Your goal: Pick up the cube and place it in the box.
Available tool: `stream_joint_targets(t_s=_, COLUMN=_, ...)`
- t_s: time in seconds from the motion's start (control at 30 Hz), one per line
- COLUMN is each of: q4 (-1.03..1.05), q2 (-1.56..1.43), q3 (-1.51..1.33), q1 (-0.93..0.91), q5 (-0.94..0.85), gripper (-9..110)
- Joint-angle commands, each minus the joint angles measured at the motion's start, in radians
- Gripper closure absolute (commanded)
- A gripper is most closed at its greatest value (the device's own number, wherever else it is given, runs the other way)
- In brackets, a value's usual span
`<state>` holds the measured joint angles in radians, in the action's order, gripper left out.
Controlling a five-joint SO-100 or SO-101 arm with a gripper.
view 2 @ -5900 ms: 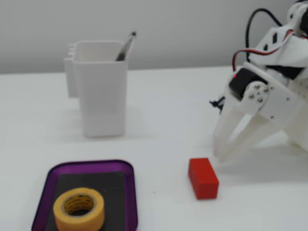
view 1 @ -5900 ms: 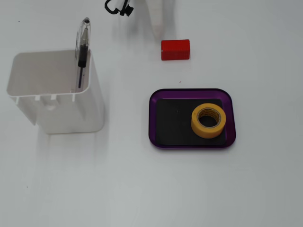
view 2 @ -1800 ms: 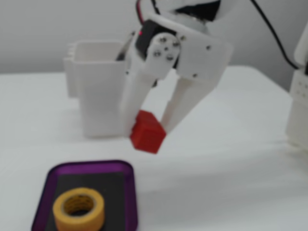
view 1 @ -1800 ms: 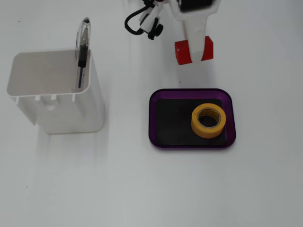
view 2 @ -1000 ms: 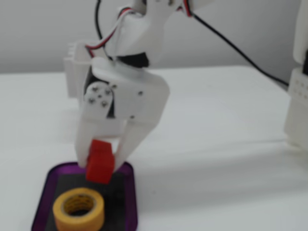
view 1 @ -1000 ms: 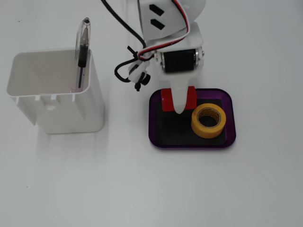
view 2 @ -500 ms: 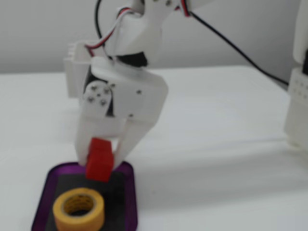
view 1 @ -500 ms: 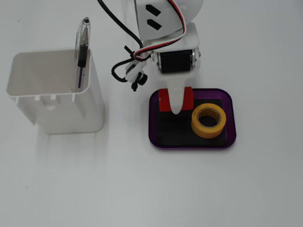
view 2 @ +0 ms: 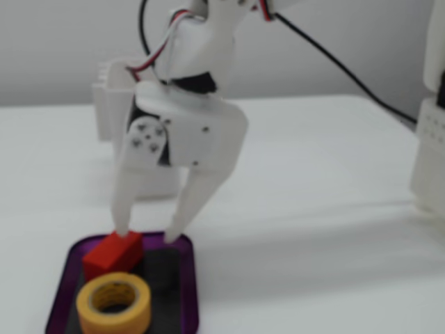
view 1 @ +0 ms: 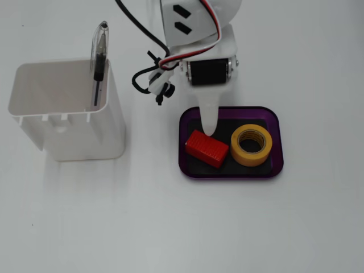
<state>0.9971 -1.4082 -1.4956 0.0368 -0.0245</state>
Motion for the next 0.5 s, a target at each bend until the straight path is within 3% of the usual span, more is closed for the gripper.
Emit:
stream_joint_targets(t_s=0.0, q4=0.083, q2=-0.029, q3=0.12, q1=-0.002, q5=-0.006, gripper=90)
stream_joint_targets(t_s=0.27, q4=0.341, q2=-0.179, q3=0.413, q1=-0.002, q5=-0.006, gripper=90)
stream_joint_targets(t_s=0.47, q4=0.456, q2=-0.356, q3=0.44, q1=0.003, q5=-0.006, gripper=90)
